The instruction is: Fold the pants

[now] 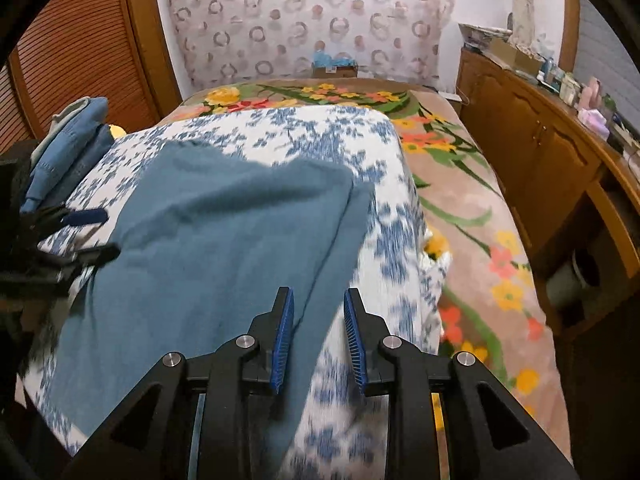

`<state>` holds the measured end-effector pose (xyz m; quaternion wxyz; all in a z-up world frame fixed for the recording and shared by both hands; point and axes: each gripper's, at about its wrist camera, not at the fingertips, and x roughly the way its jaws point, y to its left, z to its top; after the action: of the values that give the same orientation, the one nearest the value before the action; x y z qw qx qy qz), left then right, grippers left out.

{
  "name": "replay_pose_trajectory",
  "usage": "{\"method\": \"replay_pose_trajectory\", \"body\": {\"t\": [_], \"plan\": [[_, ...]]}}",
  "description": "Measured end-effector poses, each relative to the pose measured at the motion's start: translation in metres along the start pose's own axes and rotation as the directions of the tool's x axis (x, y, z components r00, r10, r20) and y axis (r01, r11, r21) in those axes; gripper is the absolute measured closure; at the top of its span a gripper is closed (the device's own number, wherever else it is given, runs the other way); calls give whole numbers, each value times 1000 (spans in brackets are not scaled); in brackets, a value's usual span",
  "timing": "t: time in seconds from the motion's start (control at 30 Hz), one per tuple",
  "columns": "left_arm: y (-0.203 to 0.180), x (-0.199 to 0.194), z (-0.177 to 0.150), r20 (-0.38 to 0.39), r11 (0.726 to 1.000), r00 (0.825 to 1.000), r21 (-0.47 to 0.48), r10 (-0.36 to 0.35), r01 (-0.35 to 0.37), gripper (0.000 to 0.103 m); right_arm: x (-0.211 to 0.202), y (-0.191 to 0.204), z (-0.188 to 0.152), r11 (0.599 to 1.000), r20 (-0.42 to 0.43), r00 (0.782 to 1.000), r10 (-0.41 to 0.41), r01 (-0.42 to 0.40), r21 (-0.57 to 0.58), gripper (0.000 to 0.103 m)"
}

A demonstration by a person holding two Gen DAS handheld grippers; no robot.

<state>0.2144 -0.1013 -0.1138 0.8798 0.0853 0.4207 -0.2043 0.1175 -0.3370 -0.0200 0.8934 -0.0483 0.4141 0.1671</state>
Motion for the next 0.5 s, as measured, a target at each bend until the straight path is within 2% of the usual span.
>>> {"method": "replay_pose_trajectory", "body": {"t": [0.07,0.27,0.5], "plan": [[-3,-5,-1,10,1000,1000,-3,17,-17,27,-11,0,-7,1000,1,1000,-4,4,7,76],[-25,-38,-11,51,999,998,10,-42,41,26,-42,5,-30,1000,14,1000,-13,13,20,76],[-50,-63,-37,46,997,996,41,-73,71,26,-65,25,-54,1000,40,999,11,-12,24,76]]}}
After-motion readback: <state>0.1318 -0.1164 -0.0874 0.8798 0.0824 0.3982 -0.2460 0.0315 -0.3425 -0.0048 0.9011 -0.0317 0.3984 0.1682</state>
